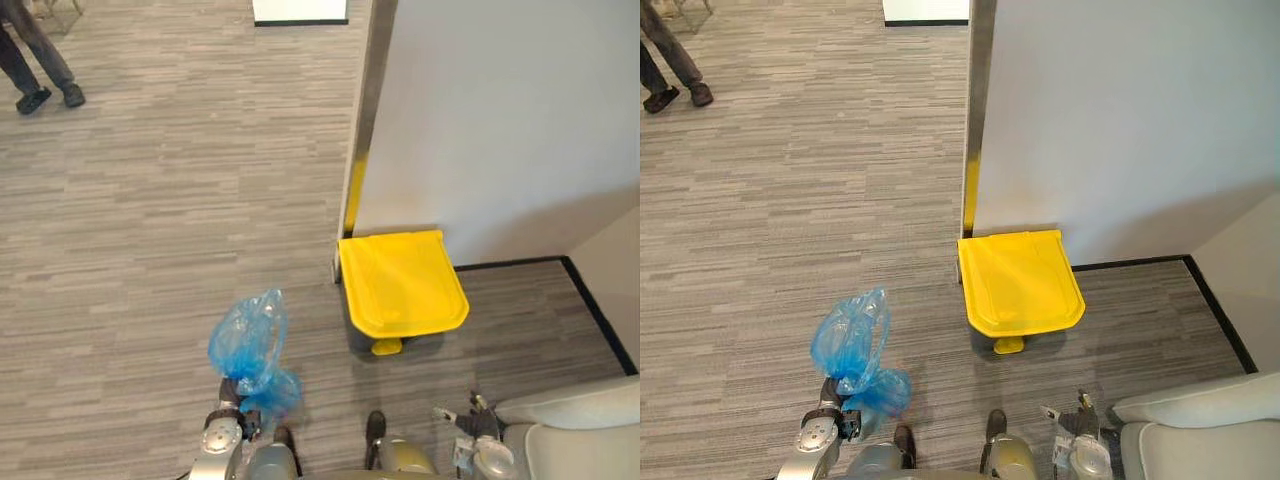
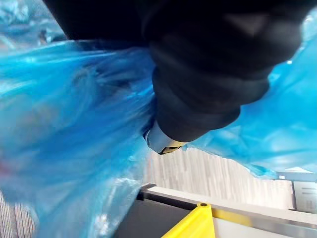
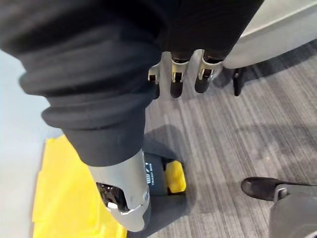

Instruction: Gather rubbish on tea table into small bin, then transfer packed bag to large trash can.

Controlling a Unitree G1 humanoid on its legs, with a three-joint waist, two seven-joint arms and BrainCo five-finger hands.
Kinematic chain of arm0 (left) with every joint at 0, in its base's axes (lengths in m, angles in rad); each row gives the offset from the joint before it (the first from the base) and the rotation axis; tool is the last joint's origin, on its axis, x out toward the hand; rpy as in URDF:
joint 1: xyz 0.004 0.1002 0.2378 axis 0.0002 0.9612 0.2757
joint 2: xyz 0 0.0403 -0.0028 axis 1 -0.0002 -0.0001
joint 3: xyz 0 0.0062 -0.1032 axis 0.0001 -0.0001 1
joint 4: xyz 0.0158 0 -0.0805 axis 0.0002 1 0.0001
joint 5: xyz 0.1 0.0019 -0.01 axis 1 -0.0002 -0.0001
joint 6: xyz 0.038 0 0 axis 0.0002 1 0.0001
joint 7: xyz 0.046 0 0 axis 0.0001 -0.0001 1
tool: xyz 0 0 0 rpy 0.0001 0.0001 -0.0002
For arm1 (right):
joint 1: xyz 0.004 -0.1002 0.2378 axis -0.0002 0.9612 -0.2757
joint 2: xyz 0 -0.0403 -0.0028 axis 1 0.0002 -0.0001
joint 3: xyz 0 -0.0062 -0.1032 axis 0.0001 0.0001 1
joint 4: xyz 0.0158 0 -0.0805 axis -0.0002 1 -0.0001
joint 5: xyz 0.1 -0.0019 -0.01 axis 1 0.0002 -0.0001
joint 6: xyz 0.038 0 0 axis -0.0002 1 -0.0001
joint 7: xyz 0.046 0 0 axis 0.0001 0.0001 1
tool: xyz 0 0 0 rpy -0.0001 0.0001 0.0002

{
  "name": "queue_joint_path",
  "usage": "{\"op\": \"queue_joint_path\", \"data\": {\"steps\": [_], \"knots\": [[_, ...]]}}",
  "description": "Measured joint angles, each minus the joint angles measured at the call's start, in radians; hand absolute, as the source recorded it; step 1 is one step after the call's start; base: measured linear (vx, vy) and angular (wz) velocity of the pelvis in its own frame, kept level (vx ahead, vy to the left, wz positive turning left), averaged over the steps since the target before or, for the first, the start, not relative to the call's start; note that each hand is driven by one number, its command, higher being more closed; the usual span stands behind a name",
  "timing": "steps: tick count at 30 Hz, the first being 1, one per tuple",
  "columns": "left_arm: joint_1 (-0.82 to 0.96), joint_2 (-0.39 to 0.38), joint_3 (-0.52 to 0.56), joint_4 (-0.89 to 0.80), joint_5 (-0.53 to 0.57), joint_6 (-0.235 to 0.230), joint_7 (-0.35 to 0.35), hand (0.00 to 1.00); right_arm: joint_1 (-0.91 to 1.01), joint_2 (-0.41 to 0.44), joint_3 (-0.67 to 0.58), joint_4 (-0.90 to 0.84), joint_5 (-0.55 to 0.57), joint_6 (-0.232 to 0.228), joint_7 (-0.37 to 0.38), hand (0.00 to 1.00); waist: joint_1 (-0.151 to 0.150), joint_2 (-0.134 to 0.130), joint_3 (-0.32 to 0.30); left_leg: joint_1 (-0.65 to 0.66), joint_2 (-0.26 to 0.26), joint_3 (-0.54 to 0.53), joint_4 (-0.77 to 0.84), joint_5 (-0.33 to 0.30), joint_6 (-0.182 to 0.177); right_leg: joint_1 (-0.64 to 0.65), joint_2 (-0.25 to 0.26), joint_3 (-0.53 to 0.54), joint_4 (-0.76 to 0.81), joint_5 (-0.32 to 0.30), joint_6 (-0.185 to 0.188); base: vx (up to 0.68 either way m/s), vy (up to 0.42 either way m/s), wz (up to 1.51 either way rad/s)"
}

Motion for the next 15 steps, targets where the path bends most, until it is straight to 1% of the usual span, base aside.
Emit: {"op": "queue_joint_path", "data": {"steps": [2,4,6,7,8,9,10,11,12,13,14,15], "knots": [[0.0,0.008,0.006,0.002,0.001,0.0,-0.001,1.0,0.0,0.0,-0.004,0.004,0.0,0.0,0.0,0.0,0.001,-0.001,-0.001,0.006,0.002,0.016,0.023,-0.011,0.019,0.003,0.002,0.018,0.002,0.006,0.006,0.03,0.047,-0.21],[0.0,0.015,0.007,0.002,0.001,0.0,-0.001,1.0,-0.004,0.0,-0.004,0.004,0.0,0.0,0.001,0.0,0.003,-0.001,-0.001,0.01,0.007,0.033,0.047,-0.02,0.03,0.005,0.007,0.035,0.002,0.008,0.009,0.05,0.043,-0.27],[-0.001,0.017,0.017,0.002,0.001,0.0,-0.001,1.0,-0.02,0.0,-0.003,0.004,0.0,0.0,0.001,0.0,0.003,0.0,-0.001,0.008,0.017,0.046,0.085,-0.045,0.032,0.01,0.014,0.048,0.003,0.009,0.011,0.05,0.044,-0.27],[0.0,0.017,0.02,0.001,0.001,0.0,-0.001,1.0,-0.022,0.0,-0.003,0.003,0.0,0.0,0.001,0.0,0.003,0.001,-0.001,0.008,0.023,0.048,0.117,-0.069,0.032,0.017,0.02,0.054,0.009,0.004,0.013,0.04,0.062,-0.23],[0.003,0.018,0.021,-0.001,0.001,0.0,-0.002,1.0,-0.022,0.0,-0.002,-0.004,0.0,0.0,0.001,0.0,0.005,0.002,0.0,0.006,0.041,0.056,0.167,-0.108,0.032,0.013,0.027,0.065,0.051,-0.021,0.017,0.03,0.055,-0.24],[0.006,0.017,0.02,-0.001,0.001,0.0,-0.004,1.0,-0.022,0.0,-0.002,-0.008,0.0,-0.001,0.001,0.0,0.004,0.002,0.001,0.005,0.05,0.058,0.191,-0.127,0.031,0.009,0.028,0.066,0.077,-0.035,0.017,0.02,0.053,-0.28],[0.013,0.017,0.018,-0.004,0.001,0.001,-0.014,1.0,-0.021,0.0,-0.003,-0.017,0.0,-0.001,0.001,0.0,0.003,0.001,0.002,0.006,0.069,0.06,0.244,-0.169,0.034,-0.003,0.023,0.067,0.143,-0.069,0.023,0.02,0.028,-0.17],[0.016,0.017,0.016,-0.009,0.002,0.004,-0.02,1.0,-0.022,0.0,-0.003,-0.019,0.0,-0.001,0.001,0.0,0.003,0.0,0.006,0.01,0.074,0.058,0.271,-0.201,0.042,-0.019,0.016,0.059,0.203,-0.087,0.033,0.03,0.036,-0.14],[0.012,0.015,0.013,-0.024,0.002,0.007,-0.02,1.0,-0.031,0.004,-0.006,-0.034,0.0,0.0,0.001,0.0,0.002,-0.001,0.027,0.026,0.076,0.053,0.289,-0.22,0.054,-0.076,0.001,0.038,0.337,-0.093,0.037,0.01,0.027,-0.04],[0.008,0.016,0.009,-0.039,0.002,0.008,-0.02,1.0,-0.02,0.009,-0.007,-0.05,0.001,0.001,0.001,0.0,-0.001,0.008,0.047,0.037,0.084,0.052,0.32,-0.24,0.064,-0.134,-0.013,0.004,0.436,-0.126,0.029,0.03,0.021,-0.06],[-0.004,0.017,0.002,-0.048,0.002,0.009,-0.02,1.0,-0.016,0.012,-0.007,-0.056,0.001,0.002,0.001,0.0,0.006,0.002,0.054,0.042,0.101,0.049,0.371,-0.28,0.064,-0.176,-0.021,-0.032,0.412,-0.137,0.021,0.04,0.0,-0.02],[-0.009,0.02,0.002,-0.049,0.002,0.009,-0.019,1.0,-0.018,0.012,-0.007,-0.056,0.001,0.002,0.001,0.0,0.006,0.0,0.056,0.044,0.107,0.047,0.393,-0.295,0.063,-0.19,-0.027,-0.045,0.388,-0.134,0.022,0.08,-0.03,0.05]]}}
